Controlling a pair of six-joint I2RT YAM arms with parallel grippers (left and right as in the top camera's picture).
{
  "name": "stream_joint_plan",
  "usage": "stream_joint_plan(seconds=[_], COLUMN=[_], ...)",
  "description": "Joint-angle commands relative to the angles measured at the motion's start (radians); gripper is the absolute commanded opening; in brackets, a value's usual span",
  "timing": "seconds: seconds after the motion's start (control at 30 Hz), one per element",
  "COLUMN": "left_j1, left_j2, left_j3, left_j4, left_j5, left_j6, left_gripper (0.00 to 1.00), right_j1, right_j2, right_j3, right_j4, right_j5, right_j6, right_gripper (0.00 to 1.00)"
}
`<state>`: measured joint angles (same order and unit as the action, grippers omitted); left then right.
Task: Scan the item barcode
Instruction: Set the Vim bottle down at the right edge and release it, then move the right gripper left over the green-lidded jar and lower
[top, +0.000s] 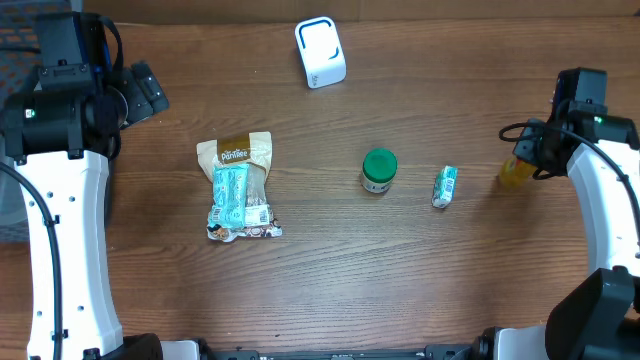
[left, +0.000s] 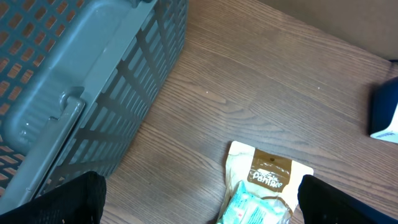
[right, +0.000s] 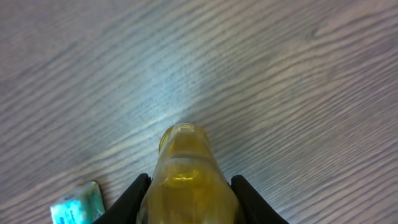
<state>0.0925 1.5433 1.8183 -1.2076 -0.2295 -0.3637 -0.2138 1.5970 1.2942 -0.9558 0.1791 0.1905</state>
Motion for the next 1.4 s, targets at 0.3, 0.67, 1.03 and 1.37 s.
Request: stream_joint_plan(seconds=[0.3,0.67,1.03,1.37], left_j1=[0.0,0.0,0.0,0.0], left_j2=[0.001,0.001,0.001,0.001], left_j3=[0.001,0.001,0.001,0.001], left_j4=[0.002,0.002,0.002,0.002], left_j5=[-0.013,-0.013,-0.013,-0.013], left_j6=[-0.003,-0.003,-0.003,-0.003], left_gripper=[1.0,0.99,1.0,1.0], right_j1=[-0.005,-0.005,0.084,0.332], right_j2=[-0.011,-0.014,-0.013,-0.011], right_j3=[-0.103,0.066,0.434,0.279], right_j4=[0.098,0.0,-0.292,-0.201], right_j5=[-0.009,0.002,-0.289,-0.389], right_j6=[0.023,0.023,0.023,0.069], right_gripper=[0.64,1.0,0.96,0.94])
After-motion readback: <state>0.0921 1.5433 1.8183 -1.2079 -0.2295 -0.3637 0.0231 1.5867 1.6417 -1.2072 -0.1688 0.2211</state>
